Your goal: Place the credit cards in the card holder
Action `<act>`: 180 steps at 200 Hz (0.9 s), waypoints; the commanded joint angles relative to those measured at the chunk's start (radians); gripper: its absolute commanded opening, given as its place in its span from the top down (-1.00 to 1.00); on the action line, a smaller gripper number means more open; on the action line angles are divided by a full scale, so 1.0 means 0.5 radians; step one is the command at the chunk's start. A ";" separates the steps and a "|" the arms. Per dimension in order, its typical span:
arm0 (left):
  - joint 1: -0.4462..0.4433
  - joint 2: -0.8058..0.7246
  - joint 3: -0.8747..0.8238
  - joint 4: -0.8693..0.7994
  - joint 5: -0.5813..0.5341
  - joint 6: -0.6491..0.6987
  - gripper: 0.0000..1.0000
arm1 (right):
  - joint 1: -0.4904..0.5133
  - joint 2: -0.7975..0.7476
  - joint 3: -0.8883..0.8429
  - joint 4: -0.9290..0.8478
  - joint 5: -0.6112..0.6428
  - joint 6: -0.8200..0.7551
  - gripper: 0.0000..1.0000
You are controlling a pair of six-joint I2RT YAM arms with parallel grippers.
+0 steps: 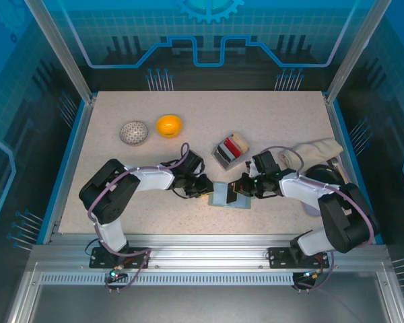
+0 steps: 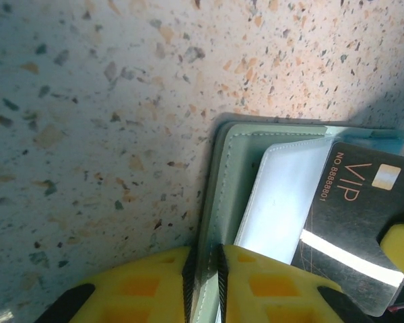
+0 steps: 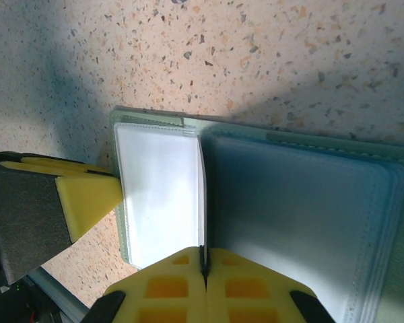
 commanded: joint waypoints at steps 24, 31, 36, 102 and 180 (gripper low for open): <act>-0.043 0.118 0.024 -0.107 -0.003 0.036 0.62 | -0.028 0.082 -0.136 0.300 -0.108 0.055 0.98; -0.044 0.121 0.026 -0.112 -0.002 0.036 0.62 | -0.030 0.106 -0.145 0.335 -0.132 0.067 0.98; -0.047 0.123 0.026 -0.113 -0.004 0.035 0.62 | -0.028 0.122 -0.160 0.385 -0.155 0.079 0.98; -0.055 0.121 0.027 -0.134 -0.031 0.020 0.63 | -0.031 0.204 -0.189 0.548 -0.276 0.099 0.96; -0.056 0.118 0.026 -0.125 -0.043 0.017 0.64 | 0.055 0.341 -0.095 0.594 -0.263 0.164 0.73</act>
